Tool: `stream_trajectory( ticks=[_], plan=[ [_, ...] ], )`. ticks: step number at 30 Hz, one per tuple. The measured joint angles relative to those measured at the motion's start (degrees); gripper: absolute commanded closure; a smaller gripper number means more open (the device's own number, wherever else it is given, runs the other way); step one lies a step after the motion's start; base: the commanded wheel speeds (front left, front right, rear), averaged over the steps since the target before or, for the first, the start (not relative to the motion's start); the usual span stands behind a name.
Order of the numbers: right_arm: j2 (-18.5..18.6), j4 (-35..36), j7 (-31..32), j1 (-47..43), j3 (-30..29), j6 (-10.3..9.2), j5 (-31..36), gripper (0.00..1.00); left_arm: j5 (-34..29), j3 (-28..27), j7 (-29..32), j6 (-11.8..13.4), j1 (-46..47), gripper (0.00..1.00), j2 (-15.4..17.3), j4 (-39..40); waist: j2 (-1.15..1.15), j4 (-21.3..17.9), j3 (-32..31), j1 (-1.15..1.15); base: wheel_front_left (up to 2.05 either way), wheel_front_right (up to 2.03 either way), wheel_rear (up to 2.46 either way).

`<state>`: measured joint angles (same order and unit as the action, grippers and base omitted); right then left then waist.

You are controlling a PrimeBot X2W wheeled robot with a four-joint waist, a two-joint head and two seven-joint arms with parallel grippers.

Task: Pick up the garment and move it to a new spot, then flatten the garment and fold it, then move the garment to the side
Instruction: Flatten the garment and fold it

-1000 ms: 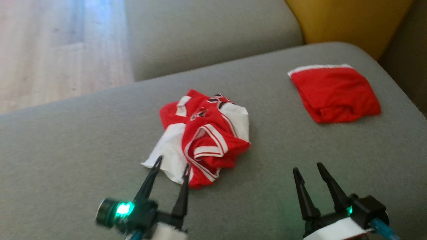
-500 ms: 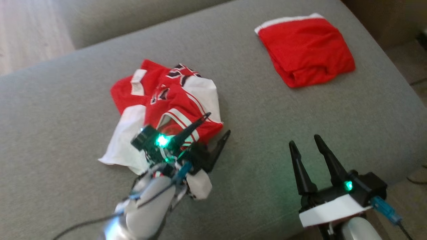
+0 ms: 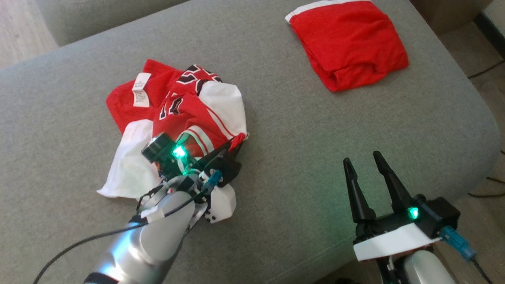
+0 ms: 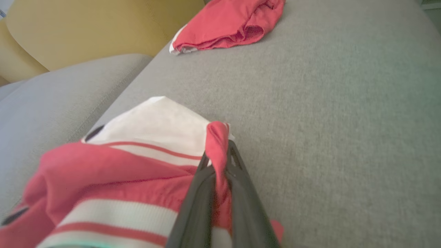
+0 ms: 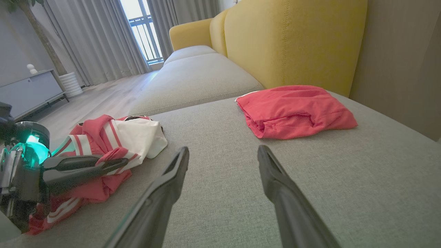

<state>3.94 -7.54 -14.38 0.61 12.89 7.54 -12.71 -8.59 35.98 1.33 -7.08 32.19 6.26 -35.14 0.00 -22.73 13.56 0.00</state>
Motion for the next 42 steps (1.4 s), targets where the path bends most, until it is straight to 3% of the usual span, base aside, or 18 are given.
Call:
stream_trajectory(
  ticks=[3, 7, 17, 20, 25, 29, 32, 36, 42],
  plan=[
    [-0.05, -0.08, 0.0, -0.02, -0.04, 0.0, 0.0, 0.0, 2.04, 0.48, -0.44, -0.07, 1.08, 1.0, -0.37, 0.49, 0.0, 0.34, -0.99, 0.0, 0.0, 0.0, 0.0],
    [-0.15, -0.08, 0.0, -0.1, -0.25, 0.0, 0.01, 0.0, 10.1, 2.83, 0.32, -0.49, 4.04, 1.0, -1.82, 3.25, 0.0, 1.47, -2.2, 0.0, 0.0, 0.0, 0.0],
    [-0.05, -0.07, 0.0, -0.25, 1.27, 0.0, 0.19, 0.0, 29.87, 7.78, 4.46, -0.51, 27.64, 1.0, 1.0, 10.16, 0.0, 3.69, -5.69, 0.0, 0.0, 0.0, 0.0],
    [0.05, 0.13, 0.0, -1.24, 0.84, 0.0, 0.19, 0.0, 36.83, 6.26, 3.03, -0.49, 33.73, 1.0, 0.47, 10.13, 0.0, 5.09, -6.66, -0.01, 0.0, 0.0, 0.0],
    [0.09, 0.46, 0.0, -2.49, 0.27, 0.0, 0.19, 0.0, 41.42, 1.69, 0.38, -0.01, 35.52, 1.0, -0.11, 9.78, 0.0, 7.54, -6.77, -0.01, 0.0, 0.0, 0.0],
    [0.3, 0.69, 0.0, -2.41, -0.4, 0.0, 0.22, 0.0, 43.81, -0.32, -1.08, 2.19, 29.52, 1.0, 1.01, 9.87, 0.0, 10.63, -6.1, 0.0, 0.0, 0.0, 0.0],
    [0.44, 0.77, 0.0, -2.41, -1.02, 0.0, 0.67, 0.0, 46.86, -2.07, -3.35, 4.95, 14.32, 1.0, 4.99, 10.28, 0.0, 13.78, -5.36, 0.01, 0.0, 0.0, 0.0],
    [0.82, 0.74, 0.0, -2.44, -1.64, 0.0, 0.7, 0.0, 49.54, -4.35, -7.08, 7.94, -0.89, 1.0, 7.77, 12.52, 0.0, 16.85, -5.19, 0.0, 0.0, 0.0, 0.0],
    [1.92, 0.7, 0.0, -2.48, -1.47, 0.0, 0.7, 0.0, 51.09, -6.23, -11.12, 10.67, -13.27, 1.0, 9.82, 14.61, 0.0, 20.85, -5.69, 0.0, 0.0, 0.0, 0.0]
  ],
)
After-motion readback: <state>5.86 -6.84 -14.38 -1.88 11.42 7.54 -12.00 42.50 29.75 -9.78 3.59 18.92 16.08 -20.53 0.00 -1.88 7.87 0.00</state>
